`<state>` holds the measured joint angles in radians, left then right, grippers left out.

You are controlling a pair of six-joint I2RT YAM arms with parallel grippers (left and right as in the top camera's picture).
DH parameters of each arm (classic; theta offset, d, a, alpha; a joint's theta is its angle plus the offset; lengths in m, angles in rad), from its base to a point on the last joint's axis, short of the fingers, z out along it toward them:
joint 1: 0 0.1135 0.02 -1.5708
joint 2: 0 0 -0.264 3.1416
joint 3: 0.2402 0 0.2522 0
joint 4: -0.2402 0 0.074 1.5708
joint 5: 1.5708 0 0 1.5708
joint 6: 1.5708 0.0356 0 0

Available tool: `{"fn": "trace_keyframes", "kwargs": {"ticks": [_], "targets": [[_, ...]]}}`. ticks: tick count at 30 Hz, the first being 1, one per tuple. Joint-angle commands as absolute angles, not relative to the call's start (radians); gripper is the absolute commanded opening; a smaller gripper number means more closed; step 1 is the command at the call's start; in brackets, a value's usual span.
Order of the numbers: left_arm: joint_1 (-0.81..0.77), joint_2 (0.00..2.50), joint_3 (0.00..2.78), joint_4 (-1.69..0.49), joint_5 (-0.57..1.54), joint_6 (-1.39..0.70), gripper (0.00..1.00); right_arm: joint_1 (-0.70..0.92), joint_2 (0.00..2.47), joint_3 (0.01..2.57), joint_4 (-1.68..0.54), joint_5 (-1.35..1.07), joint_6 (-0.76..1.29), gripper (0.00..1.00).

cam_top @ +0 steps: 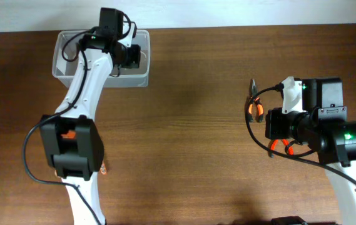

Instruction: Pack container

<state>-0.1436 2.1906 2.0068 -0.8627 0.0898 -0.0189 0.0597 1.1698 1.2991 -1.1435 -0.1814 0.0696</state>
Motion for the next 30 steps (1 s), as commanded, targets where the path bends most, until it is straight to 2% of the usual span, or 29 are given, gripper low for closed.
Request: {"fn": "trace_keyframes", "kwargs": {"ticks": [1,17,30], "targets": [[-0.142,2.207,2.024,-0.877,0.055,-0.006,0.02,0.065,1.167,1.322,-1.149,-0.172,0.059,0.04],[-0.208,2.282,2.022,-0.967,0.055,-0.002,0.02,0.065,1.167,1.322,-1.153,-0.173,0.059,0.04],[-0.362,2.282,2.022,-1.11,0.075,-0.004,0.02,0.065,1.167,1.322,-1.155,-0.172,0.059,0.04]]}}
